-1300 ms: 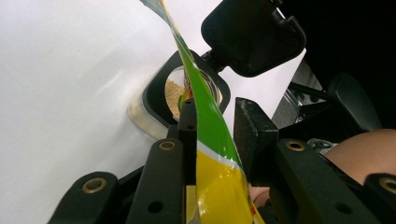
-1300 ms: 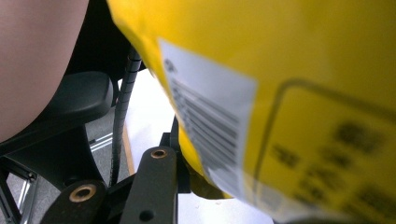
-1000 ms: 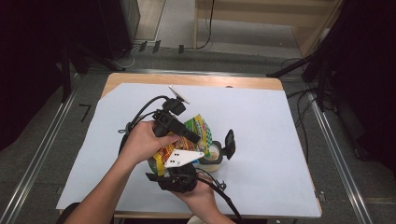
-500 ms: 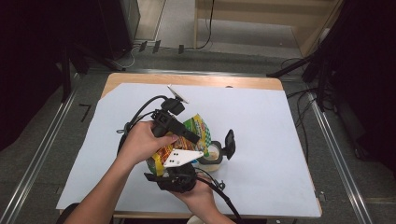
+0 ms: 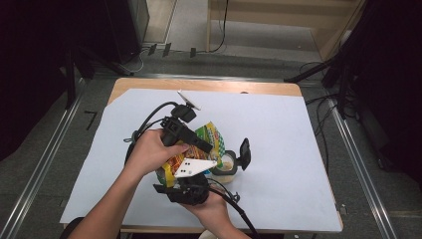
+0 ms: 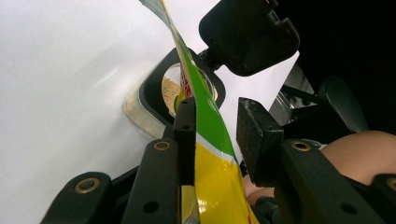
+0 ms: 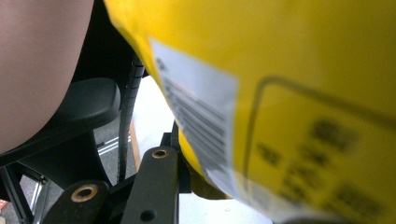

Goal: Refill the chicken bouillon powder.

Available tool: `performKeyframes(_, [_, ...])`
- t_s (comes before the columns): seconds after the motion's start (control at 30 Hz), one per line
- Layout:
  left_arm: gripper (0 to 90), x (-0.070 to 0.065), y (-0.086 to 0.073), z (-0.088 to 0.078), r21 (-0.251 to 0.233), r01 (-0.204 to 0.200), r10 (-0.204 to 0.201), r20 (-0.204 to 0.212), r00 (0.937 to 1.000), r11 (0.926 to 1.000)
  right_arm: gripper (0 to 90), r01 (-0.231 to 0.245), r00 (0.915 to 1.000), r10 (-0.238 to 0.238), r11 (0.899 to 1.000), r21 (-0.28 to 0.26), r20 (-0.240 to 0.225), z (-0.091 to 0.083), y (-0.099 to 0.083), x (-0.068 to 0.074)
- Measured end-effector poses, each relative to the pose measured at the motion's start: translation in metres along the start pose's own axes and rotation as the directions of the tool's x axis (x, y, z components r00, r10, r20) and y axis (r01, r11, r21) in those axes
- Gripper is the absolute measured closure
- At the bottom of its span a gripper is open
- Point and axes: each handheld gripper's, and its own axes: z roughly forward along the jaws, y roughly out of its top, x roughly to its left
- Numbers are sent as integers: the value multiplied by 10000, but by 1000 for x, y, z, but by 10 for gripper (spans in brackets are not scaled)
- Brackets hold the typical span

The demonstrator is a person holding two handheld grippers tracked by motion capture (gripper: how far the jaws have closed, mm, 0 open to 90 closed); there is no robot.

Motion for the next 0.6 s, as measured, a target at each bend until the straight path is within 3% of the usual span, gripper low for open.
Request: performKeyframes(0.6, [705,0,-1,-2,28,-1,1,40,10000,10000,727,54,10000,-54,10000,12,-4,0,1,1])
